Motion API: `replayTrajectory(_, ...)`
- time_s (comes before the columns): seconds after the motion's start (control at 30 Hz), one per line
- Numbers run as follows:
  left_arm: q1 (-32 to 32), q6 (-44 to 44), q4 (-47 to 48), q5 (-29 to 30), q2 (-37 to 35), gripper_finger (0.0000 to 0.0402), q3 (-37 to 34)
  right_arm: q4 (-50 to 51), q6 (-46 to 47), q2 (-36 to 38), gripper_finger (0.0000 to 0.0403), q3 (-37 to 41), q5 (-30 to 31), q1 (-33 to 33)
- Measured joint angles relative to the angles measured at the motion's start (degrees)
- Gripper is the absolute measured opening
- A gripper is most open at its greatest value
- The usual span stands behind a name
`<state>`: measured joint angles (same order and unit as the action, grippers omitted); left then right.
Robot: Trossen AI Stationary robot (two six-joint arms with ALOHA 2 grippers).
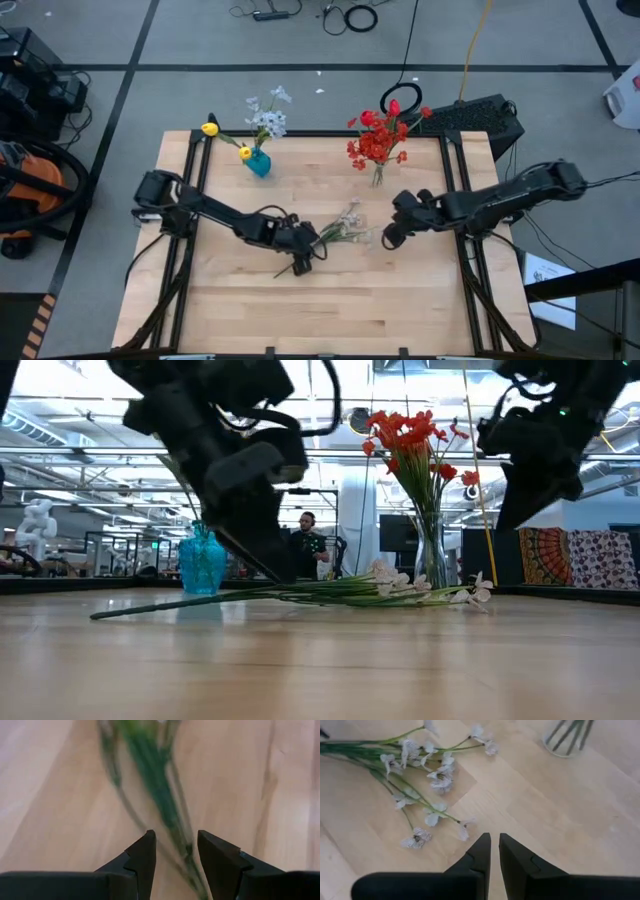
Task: Sort flowers into vase by color
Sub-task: Put the white flowers into the blue vase
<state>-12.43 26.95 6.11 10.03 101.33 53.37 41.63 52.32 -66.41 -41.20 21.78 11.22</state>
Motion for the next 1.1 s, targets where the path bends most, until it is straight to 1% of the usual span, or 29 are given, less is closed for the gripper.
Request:
replayTrajectory(0.17,0.2,-0.8,3.2,-1.0,3.0,0.0150,3.2,-4.5,1.0,2.4,0.0031,4.2,0.9,0.4)
replayTrajectory(0.3,0.9,-0.6,5.8,-0.7,4.1,0.0142,3.3,-7.4,-0.6,1.9,0.0031,4.5,1.1,0.4)
replayTrajectory(0.4,1.2,-0.3,7.6,-0.1,4.0,0.0110,3.2,-9.6,-2.5,1.5,0.0031,4.5,1.8,0.4)
replayTrajectory(0.47,1.2,-0.3,7.8,-0.1,3.9,0.0075,3.2,-11.0,-3.7,1.5,0.0031,4.5,2.5,0.4)
replayTrajectory(0.53,1.2,-0.3,8.1,-0.1,3.9,0.0030,3.2,-11.6,-4.5,1.5,0.0031,4.5,2.6,0.4)
replayTrajectory(0.57,1.2,-0.3,8.2,-0.1,3.9,0.0017,3.2,-11.8,-4.9,1.5,0.0031,4.5,2.7,0.4)
replayTrajectory(0.67,1.2,-0.3,9.6,0.0,3.8,0.0013,3.3,-12.2,-5.0,1.5,0.0031,4.5,4.0,0.4)
replayTrajectory(0.8,0.4,-0.4,12.2,2.0,3.0,0.0007,3.0,-12.3,-5.1,1.5,0.0031,4.5,4.2,0.4)
replayTrajectory(0.9,-0.1,-0.3,12.1,2.4,0.6,0.0007,0.2,-12.1,-5.1,1.5,0.0031,4.5,4.1,0.4)
replayTrajectory(1.0,-0.3,1.1,11.5,3.7,-4.1,0.0007,-4.7,-12.0,-5.1,1.5,0.0031,4.5,4.2,0.5)
replayTrajectory(1.1,-0.1,3.2,5.9,4.9,-10.5,0.0007,-11.6,-12.0,-5.2,1.5,0.0031,4.5,5.7,0.5)
